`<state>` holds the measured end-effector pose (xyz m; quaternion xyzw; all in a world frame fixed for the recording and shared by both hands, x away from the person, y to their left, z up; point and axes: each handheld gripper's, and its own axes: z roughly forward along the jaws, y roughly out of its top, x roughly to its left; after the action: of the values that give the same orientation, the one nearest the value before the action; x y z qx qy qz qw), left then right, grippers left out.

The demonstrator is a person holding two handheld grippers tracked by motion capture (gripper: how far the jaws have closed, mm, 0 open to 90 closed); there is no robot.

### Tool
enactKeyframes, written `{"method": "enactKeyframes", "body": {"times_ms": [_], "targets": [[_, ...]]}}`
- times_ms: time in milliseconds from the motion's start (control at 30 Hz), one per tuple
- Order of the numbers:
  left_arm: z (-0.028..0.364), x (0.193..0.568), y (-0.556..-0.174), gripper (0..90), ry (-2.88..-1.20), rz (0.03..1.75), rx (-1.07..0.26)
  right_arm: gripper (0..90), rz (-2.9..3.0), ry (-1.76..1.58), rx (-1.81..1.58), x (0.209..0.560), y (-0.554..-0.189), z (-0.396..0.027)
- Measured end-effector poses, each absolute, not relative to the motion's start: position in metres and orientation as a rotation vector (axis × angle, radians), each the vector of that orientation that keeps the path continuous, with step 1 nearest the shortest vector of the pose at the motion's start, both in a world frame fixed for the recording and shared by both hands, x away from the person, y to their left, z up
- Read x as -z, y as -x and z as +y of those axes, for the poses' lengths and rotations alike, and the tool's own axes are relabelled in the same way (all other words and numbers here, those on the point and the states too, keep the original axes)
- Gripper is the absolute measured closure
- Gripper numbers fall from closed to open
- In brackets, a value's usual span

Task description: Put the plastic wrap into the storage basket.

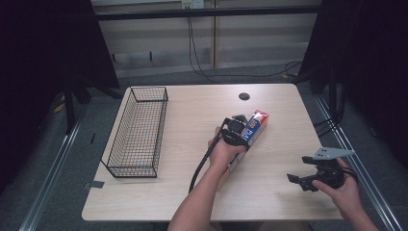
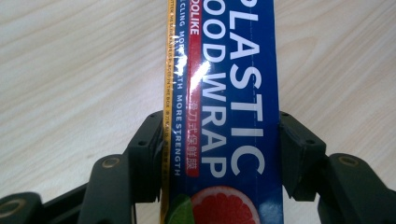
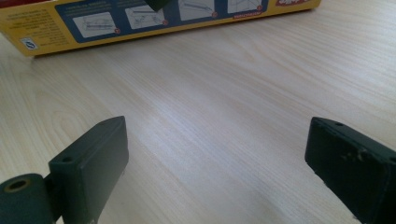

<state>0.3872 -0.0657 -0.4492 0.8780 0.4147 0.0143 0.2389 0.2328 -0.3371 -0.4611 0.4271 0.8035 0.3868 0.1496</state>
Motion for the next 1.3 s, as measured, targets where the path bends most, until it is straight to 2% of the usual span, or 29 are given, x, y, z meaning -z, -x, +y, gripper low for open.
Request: {"method": "enactKeyframes", "body": {"times_ms": [733,1300], "targets": [[-0.013,0.407,-0.394,43.3,-2.394,1.273,-0.068,3.5,2.33,-1.211,-1.12,0.462,-0.235,-0.332],[0.007,0.388,-0.398,43.2,-2.337,1.352,-0.084,2.8,2.348,-1.208,-1.128,0.464,-0.236,-0.332]]}}
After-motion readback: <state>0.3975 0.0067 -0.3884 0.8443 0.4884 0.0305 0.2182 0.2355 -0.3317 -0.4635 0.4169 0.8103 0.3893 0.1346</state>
